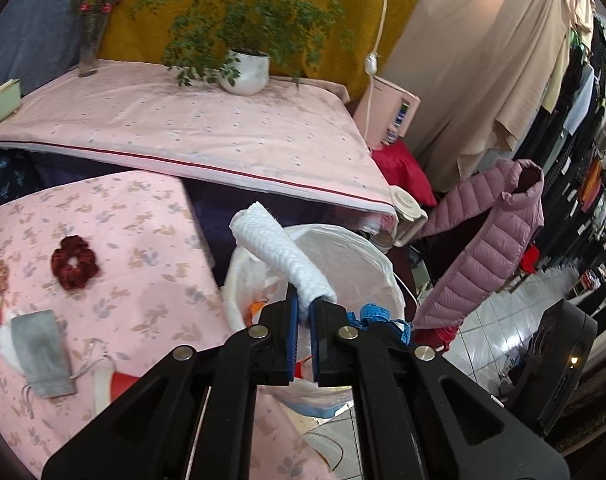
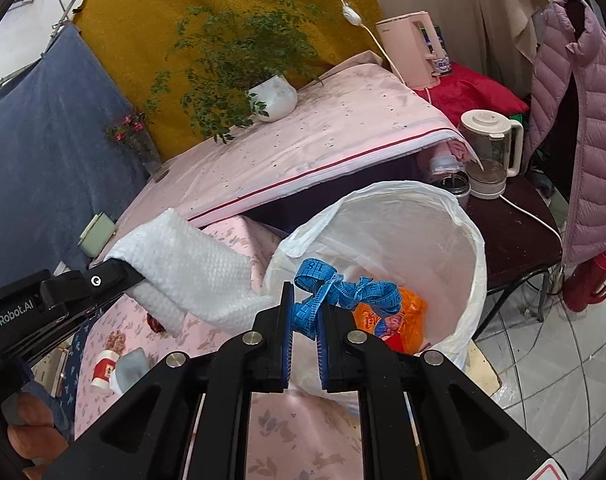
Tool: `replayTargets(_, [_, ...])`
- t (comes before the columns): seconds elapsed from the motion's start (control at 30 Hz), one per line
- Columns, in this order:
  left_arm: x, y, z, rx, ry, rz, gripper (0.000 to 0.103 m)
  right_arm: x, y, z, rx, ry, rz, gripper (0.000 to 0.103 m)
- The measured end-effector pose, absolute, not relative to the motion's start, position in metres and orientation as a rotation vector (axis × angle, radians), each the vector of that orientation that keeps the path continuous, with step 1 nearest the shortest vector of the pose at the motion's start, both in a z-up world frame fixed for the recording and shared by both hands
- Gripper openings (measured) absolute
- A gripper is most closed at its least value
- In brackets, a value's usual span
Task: Collect trash
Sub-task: 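Open the left gripper over the bin while the right gripper releases the blue ribbon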
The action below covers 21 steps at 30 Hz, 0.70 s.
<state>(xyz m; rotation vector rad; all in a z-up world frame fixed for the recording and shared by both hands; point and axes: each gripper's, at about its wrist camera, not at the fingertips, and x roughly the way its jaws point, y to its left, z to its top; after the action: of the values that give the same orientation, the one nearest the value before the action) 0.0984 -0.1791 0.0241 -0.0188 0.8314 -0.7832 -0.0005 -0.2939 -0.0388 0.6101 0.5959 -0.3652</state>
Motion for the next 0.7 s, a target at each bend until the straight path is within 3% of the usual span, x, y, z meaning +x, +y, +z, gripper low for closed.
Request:
replayTargets(0.13, [0.099, -0.201, 0.013, 0.003, 0.868, -0.796, 0.008, -0.001, -0.309, -0.048, 0.636, 0.606, -0.388, 0.010])
replayTargets(0.27, [0.100, -0.204, 0.007, 0.008, 0.861, -0.769, 0.034, 0.002, -0.316, -0.051, 0.638, 0.609, -0.397, 0.010])
replayTargets(0.7, [0.112, -0.185, 0.000, 0.055, 0.822, -0.668, 0.035, 0.022, -0.313, -0.051, 0.604, 0.625, -0.390, 0.010])
